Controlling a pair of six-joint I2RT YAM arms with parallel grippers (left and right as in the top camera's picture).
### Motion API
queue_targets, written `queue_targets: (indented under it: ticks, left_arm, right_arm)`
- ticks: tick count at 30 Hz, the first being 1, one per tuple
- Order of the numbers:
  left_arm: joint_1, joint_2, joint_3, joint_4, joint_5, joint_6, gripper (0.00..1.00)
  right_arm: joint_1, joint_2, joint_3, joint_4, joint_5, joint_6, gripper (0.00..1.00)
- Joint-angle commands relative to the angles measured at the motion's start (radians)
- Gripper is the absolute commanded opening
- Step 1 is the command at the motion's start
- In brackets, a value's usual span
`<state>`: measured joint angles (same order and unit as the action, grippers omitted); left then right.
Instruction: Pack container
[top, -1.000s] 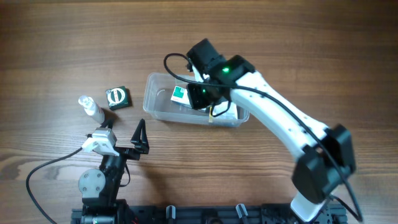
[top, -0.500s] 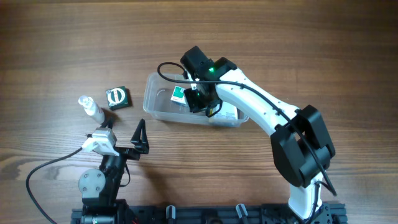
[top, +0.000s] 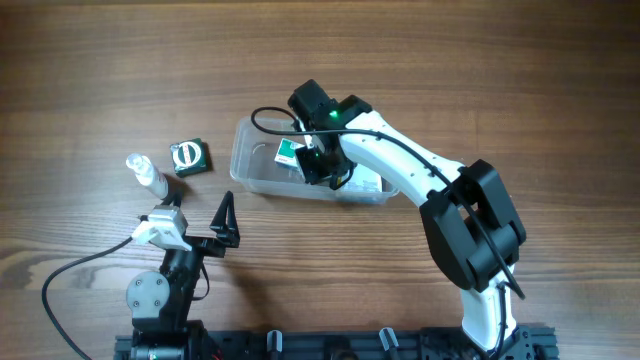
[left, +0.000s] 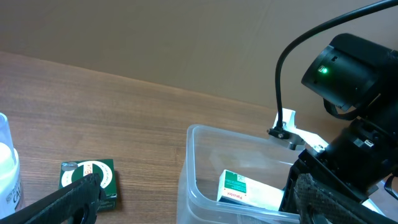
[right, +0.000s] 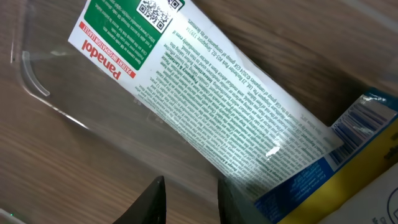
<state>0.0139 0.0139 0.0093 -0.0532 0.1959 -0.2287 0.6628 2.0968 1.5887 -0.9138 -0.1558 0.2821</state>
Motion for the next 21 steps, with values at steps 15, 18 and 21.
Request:
queue_targets:
  ticks: [15, 18, 21]
  left_arm:
    - [-0.006, -0.007, -0.004, -0.005, -0.003, 0.016, 1.0]
    - [-0.006, -0.007, -0.004, -0.005, -0.003, 0.016, 1.0]
    - [-0.006, -0.007, -0.004, -0.005, -0.002, 0.016, 1.0]
  right_arm:
    - [0.003, 0.06, 0.006, -0.005, 0.079, -0.042, 0.28]
    - [0.003, 0.06, 0.006, -0.003, 0.139, -0.017, 0.27]
    - [0.002, 0.06, 0.006, 0.008, 0.194, -0.018, 0.25]
